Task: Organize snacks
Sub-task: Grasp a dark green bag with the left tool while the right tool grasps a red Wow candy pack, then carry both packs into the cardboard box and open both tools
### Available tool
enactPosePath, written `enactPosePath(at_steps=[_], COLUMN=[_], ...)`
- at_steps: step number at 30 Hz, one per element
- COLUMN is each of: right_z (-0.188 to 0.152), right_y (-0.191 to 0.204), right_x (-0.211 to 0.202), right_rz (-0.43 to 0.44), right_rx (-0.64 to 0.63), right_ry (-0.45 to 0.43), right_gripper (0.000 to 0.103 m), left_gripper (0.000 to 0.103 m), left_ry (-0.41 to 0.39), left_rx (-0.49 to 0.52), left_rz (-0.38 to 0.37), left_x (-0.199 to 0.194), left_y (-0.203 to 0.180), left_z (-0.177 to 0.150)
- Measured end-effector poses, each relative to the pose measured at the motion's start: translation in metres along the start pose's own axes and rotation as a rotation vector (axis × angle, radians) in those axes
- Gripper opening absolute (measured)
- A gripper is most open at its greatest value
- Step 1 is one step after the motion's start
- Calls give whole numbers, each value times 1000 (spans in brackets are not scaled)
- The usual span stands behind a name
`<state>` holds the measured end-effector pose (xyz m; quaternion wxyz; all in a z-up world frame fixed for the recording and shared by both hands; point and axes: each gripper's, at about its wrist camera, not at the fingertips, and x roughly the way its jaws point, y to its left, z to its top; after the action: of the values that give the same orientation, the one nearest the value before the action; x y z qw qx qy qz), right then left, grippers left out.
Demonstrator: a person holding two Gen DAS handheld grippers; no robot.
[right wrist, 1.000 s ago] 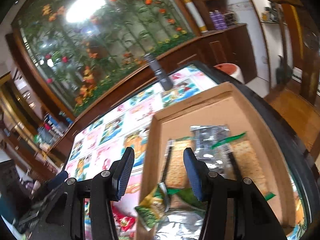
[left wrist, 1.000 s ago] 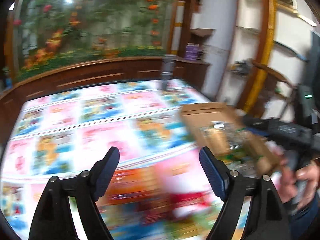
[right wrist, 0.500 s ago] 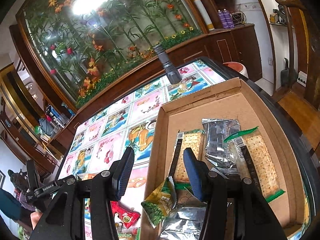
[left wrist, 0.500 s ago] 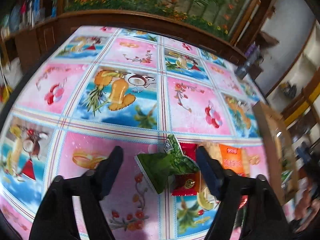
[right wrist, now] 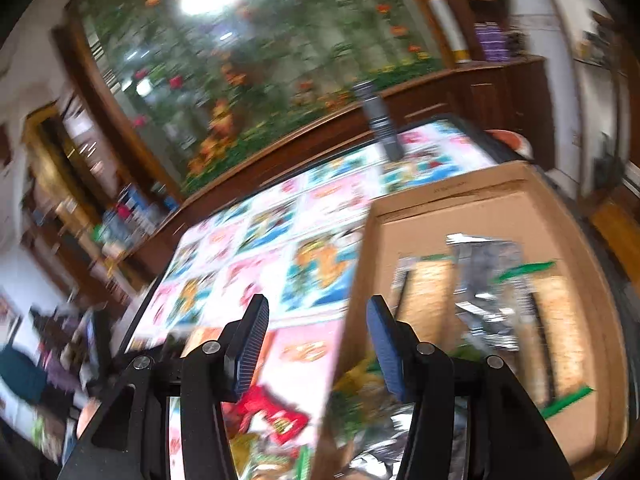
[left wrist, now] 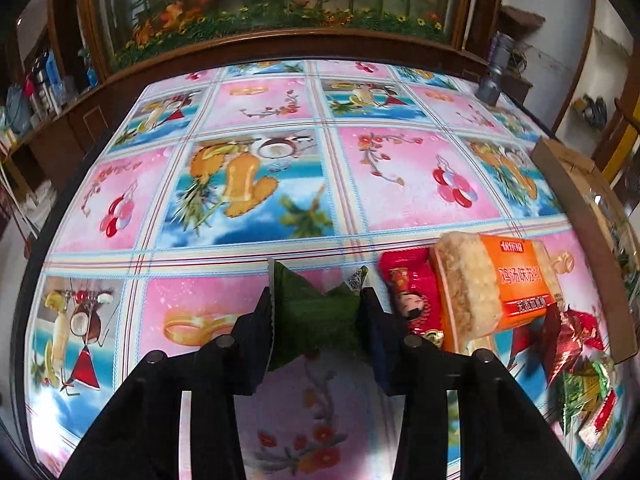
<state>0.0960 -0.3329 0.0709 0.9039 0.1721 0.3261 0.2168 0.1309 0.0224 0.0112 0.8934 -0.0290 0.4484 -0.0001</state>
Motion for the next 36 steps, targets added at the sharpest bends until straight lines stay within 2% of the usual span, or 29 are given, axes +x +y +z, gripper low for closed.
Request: enactPosePath(at_steps=[3,6,9,13,15,18,19,21,24,27,30,33,36], right_z=[-12,-33,-55,-70,-70,-70,-70,-72,-71,-66,-50,-41,-37], right_y=[28,68,98,118,120,120,119,116,127,133,130,119,104], right_x=[16,39,60,80,93,109,113,126,129,129,111,99,95], right_rz=[91,177,111,16,-28,-38,-47,-60,-89,-72,88,125,121], right_rx=[-94,-227,-379,-554,-601,-630,-620,-575,-530,-412,-249,-189,-140], right_ry=[85,208,299,363,387,427,434,481,447,413,311,220,184], right_gripper=[55,55,57,56,56,57,57,38,32,32,32,32,32], left_gripper=[39,39,39,39,39,39,39,39,39,39,39,39,39], left_ry=[-16,-24,-24,-22,-24,-29,-31,-37,-44,-64,-72,-80,-104], left_rx=[-44,-90,-94,-89,-80,-71,-69,-73,-71,-70,-59,-71,-80], left_rz=[-18,-43,-45,-65,-72,-79,-83,-87,-94,-105,-100,-107,-121], left_x=[0,2,2,1,0,-1,-2,-3,-5,-9,-12,-15,-21], left_y=[14,22,22,18,15,11,10,10,9,8,6,8,7], left_z=[2,4,5,5,5,5,5,6,6,7,8,9,10])
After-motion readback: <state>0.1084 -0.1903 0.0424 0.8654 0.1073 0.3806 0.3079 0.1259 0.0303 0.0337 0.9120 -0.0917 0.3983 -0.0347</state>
